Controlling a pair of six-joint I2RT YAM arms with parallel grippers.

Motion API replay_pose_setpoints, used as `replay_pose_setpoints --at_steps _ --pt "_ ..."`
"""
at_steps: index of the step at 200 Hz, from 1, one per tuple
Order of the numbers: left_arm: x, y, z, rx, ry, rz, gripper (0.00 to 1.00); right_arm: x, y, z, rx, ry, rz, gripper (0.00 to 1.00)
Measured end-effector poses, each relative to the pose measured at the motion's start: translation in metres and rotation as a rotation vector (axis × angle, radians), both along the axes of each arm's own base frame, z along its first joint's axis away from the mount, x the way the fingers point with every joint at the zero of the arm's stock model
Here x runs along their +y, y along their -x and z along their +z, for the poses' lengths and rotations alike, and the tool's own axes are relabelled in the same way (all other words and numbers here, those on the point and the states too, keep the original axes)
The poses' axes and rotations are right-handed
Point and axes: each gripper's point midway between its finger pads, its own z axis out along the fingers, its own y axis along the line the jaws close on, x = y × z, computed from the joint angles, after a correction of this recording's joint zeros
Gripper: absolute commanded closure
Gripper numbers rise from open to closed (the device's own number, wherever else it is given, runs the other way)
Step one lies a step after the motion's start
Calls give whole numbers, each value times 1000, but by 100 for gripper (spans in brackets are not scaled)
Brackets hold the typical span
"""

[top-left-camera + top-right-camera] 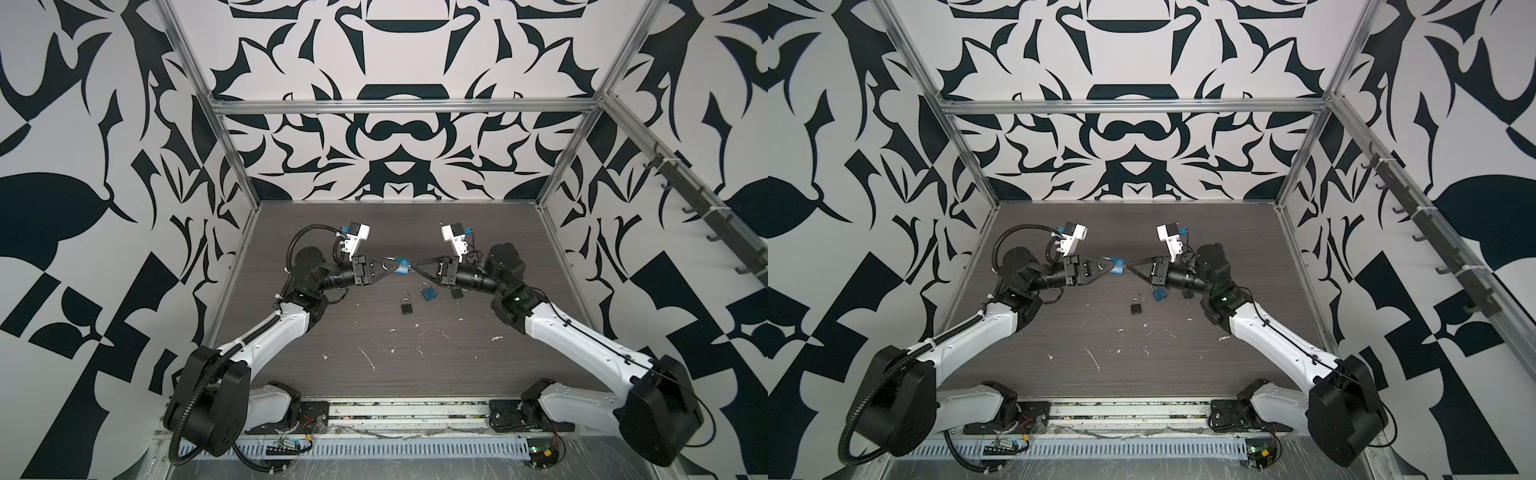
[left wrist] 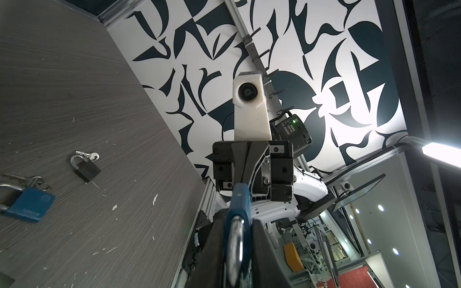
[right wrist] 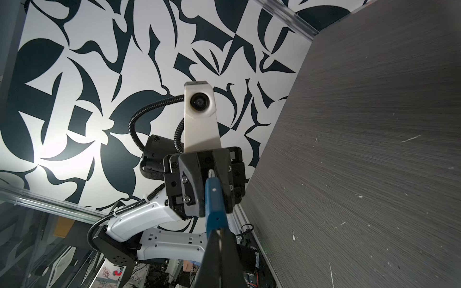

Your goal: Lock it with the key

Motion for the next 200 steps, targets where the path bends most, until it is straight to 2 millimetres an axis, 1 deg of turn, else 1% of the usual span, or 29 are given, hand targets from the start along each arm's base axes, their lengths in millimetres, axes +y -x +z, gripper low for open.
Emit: replay_pose_setpoints --at_steps 126,147,173,187,200 --pt "3 0 -4 24 5 0 100 1 1 -4 13 11 4 100" --pt "3 -7 -7 29 13 23 100 4 -5 -6 12 10 -25 100" --pt "3 -21 -18 70 9 67 100 10 -17 -18 34 26 -56 100" --pt "3 -25 -22 84 7 84 100 12 -21 -21 43 33 -62 100" --pt "4 -27 -22 83 8 95 100 14 -24 -20 42 34 -62 100"
